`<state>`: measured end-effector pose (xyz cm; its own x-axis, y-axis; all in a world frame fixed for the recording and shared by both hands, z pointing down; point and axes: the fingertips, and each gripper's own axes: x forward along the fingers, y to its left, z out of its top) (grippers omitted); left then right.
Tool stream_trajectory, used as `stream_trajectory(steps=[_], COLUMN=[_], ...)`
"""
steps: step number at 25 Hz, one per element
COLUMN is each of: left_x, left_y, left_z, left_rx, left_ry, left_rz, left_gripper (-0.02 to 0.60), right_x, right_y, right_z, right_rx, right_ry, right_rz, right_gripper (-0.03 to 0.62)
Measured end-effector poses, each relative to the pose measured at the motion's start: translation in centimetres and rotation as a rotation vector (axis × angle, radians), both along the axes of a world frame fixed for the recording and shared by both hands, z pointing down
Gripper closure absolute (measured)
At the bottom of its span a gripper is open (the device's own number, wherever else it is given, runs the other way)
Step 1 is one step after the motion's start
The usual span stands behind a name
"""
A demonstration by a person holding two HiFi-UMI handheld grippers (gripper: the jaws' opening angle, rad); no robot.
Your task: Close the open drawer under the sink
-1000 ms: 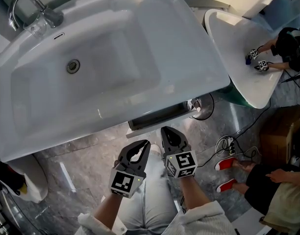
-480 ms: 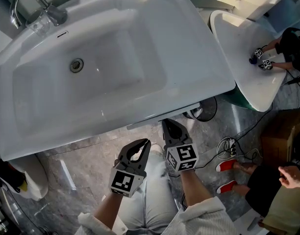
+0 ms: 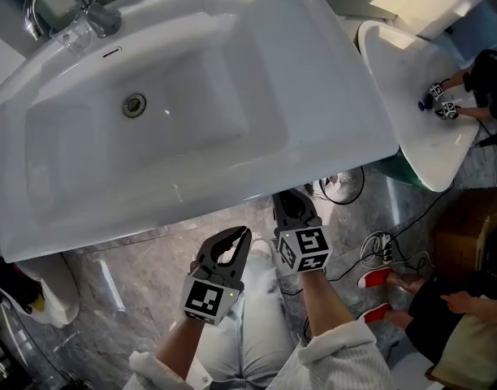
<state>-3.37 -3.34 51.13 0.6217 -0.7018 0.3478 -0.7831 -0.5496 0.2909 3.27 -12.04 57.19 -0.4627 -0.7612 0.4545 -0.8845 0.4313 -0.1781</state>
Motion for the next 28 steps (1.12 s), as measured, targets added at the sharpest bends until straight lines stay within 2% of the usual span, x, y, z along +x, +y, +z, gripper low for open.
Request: stream_trajectory(steps=[18, 28], left_x=[0.0, 1.2], left_y=[-0.9, -1.4], left_z=[-0.6, -4.4], left_rx=[0.014, 0.048], left_ry=[-0.006, 0.006], left_rz=[-0.03, -0.059], left_gripper=[0.557, 0.557], right_x=[-0.6, -0.4], right_y=[-1.2, 1.2], right_z=[-0.1, -3.6], right_rx=[0.004, 0.002], right_ry=[0.001, -0.007], right_rz=[-0.014, -0.055], right_gripper=[0.584, 0.585])
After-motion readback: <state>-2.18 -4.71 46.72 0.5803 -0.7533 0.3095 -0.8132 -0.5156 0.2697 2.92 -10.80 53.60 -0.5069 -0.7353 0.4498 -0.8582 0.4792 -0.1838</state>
